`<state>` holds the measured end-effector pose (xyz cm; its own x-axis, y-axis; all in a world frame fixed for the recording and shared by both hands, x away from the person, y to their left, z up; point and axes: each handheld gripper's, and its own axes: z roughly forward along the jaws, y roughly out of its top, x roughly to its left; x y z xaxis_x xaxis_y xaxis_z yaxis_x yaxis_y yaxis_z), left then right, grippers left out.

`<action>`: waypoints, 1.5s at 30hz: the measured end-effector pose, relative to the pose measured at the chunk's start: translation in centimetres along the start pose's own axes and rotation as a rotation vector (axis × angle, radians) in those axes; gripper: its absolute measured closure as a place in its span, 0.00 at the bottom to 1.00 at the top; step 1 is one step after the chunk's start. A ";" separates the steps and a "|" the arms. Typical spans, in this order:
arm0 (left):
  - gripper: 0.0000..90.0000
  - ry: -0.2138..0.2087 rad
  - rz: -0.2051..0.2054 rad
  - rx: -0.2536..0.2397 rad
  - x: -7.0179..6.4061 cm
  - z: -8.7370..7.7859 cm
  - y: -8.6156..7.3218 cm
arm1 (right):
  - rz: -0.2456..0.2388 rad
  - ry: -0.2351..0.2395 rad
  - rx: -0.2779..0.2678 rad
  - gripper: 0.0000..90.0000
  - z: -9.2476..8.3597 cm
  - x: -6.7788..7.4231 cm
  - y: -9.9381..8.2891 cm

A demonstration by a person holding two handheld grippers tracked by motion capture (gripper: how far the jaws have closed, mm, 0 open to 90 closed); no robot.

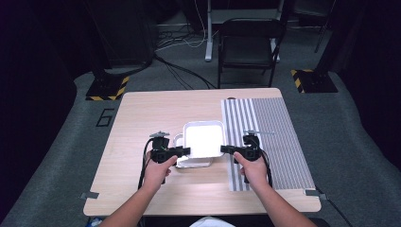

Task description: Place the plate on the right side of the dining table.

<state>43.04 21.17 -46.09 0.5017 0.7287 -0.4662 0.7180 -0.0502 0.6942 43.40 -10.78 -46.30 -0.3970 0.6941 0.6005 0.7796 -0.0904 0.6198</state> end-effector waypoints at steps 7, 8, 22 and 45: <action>0.70 -0.010 -0.001 0.004 -0.5 0.3 0.3 | -0.008 -0.001 -0.010 0.79 -0.7 -0.1 0.4; 0.70 -0.010 -0.001 0.004 -0.5 0.3 0.3 | -0.008 -0.001 -0.010 0.79 -0.7 -0.1 0.4; 0.70 -0.019 0.008 0.011 -1.1 1.0 0.8 | -0.003 -0.008 -0.019 0.79 -1.5 -0.6 0.5; 0.70 -0.037 0.027 0.026 -2.8 2.9 1.6 | -0.003 -0.034 -0.051 0.79 -3.6 -2.0 0.8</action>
<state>44.20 17.09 -45.22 0.5382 0.7011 -0.4678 0.7160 -0.0875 0.6926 43.03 -14.80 -45.18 -0.3821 0.7183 0.5814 0.7520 -0.1239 0.6474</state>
